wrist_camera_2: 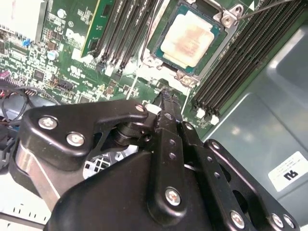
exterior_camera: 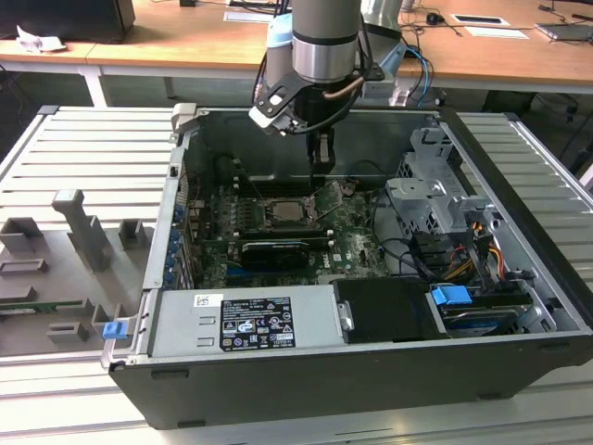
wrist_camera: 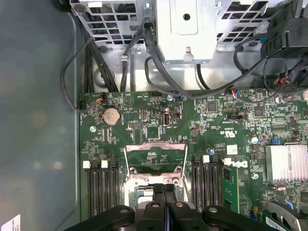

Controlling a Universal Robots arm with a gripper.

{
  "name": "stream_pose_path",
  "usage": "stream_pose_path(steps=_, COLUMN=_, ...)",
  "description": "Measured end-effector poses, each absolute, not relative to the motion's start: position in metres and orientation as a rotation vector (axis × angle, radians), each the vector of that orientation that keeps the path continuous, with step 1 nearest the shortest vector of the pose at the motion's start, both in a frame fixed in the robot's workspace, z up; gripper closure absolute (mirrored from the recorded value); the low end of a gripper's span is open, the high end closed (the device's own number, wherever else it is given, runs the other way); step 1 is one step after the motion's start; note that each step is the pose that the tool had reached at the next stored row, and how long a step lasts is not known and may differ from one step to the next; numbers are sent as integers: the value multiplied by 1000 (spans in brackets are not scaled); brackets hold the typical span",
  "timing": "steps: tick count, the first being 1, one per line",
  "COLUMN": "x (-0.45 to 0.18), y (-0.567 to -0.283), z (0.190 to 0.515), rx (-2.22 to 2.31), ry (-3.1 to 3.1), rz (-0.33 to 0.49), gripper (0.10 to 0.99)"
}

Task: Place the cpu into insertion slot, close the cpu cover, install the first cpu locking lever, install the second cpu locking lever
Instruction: 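Close the cpu cover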

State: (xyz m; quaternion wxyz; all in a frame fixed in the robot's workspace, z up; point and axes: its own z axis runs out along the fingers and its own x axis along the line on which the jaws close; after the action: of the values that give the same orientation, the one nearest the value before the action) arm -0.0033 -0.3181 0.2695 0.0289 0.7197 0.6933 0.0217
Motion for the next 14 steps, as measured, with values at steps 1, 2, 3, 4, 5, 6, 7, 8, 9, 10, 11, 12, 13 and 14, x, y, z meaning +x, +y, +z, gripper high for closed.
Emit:
stream_pose_path(steps=1, x=-3, y=-318, z=270, rx=2220, ry=2139, rz=67, gripper=980)
stream_pose_path(steps=2, x=-1, y=-318, z=270, rx=2220, ry=2139, rz=67, gripper=980)
stream_pose_path(steps=3, x=1, y=-318, z=270, rx=2220, ry=2139, rz=67, gripper=980)
stream_pose_path(steps=4, x=2, y=-318, z=270, rx=2220, ry=2139, rz=67, gripper=980)
stream_pose_path(steps=5, x=4, y=-318, z=271, rx=2220, ry=2139, rz=67, gripper=980)
stream_pose_path(steps=6, x=5, y=-318, z=271, rx=2220, ry=2139, rz=67, gripper=980)
stream_pose_path(steps=7, x=7, y=-318, z=271, rx=2220, ry=2139, rz=67, gripper=980)
stream_pose_path(steps=8, x=8, y=-318, z=271, rx=2220, ry=2139, rz=66, gripper=980)
stream_pose_path(steps=9, x=10, y=-318, z=271, rx=2220, ry=2139, rz=66, gripper=980)
stream_pose_path(steps=10, x=12, y=-318, z=271, rx=2220, ry=2139, rz=66, gripper=980)
stream_pose_path(steps=11, x=14, y=-318, z=271, rx=2220, ry=2139, rz=66, gripper=980)
stream_pose_path(steps=12, x=18, y=-318, z=271, rx=2220, ry=2139, rz=66, gripper=980)
stream_pose_path(steps=13, x=20, y=-318, z=271, rx=2220, ry=2139, rz=67, gripper=980)
stream_pose_path(steps=14, x=22, y=-318, z=271, rx=2220, ry=2139, rz=67, gripper=980)
